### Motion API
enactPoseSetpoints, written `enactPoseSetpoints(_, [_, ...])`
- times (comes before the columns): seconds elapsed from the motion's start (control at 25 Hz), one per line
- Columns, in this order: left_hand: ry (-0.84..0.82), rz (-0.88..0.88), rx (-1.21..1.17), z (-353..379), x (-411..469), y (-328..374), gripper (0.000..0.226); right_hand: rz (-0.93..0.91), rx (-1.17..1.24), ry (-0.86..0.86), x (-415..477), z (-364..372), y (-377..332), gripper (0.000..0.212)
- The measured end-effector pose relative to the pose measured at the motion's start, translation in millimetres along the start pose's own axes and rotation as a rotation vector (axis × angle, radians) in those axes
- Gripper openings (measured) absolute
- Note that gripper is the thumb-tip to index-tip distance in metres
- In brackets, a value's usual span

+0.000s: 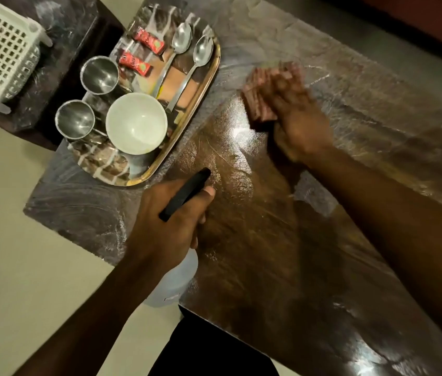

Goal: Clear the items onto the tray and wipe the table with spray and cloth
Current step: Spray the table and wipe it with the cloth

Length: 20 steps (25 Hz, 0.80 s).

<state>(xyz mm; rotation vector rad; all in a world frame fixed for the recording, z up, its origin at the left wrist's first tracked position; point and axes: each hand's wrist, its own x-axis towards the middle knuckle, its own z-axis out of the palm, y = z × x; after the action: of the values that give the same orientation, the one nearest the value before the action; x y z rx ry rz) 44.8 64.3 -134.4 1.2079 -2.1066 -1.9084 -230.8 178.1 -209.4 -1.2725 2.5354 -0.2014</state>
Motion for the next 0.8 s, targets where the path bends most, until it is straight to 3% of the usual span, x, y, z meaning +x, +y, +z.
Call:
enactPoseSetpoints(0.08, [0.027, -0.013, -0.032, 5.1, 10.0, 6.7, 0.035, 0.213, 0.053, 0.091, 3.8, -3.5, 6.6, 0.080])
enactPoseSetpoints(0.16, [0.071, -0.030, -0.059, 12.2, 21.8, 13.8, 0.030, 0.256, 0.104, 0.113, -14.7, 8.1, -13.5, 0.078])
enactPoseSetpoints(0.24, [0.117, -0.047, -0.054, 20.0, 37.2, 20.0, 0.037, 0.031, 0.070, 0.031, -58.6, 28.2, -42.9, 0.077])
enactPoseSetpoints(0.36, [0.147, -0.039, -0.050, 33.3, 64.4, 35.3, 0.039, -0.561, -0.087, -0.157, -118.6, 40.0, -53.6, 0.076])
enactPoseSetpoints(0.44, [0.105, 0.034, -0.052, 45.0, 80.6, 49.8, 0.038, -0.716, -0.134, -0.245, -116.4, 32.8, -21.7, 0.076])
enactPoseSetpoints(0.52, [0.074, 0.047, -0.024, 56.7, 94.5, 60.6, 0.043, -0.539, -0.129, -0.209, -95.2, 19.1, 23.9, 0.076])
enactPoseSetpoints(0.72, [-0.002, 0.011, 0.021, 80.6, 115.2, 74.7, 0.038, 0.408, 0.079, 0.182, -55.7, -25.7, 141.9, 0.072])
enactPoseSetpoints(0.8, [-0.011, -0.010, 0.001, 88.2, 120.2, 78.0, 0.028, 0.578, 0.160, 0.247, -55.1, -25.5, 144.8, 0.079])
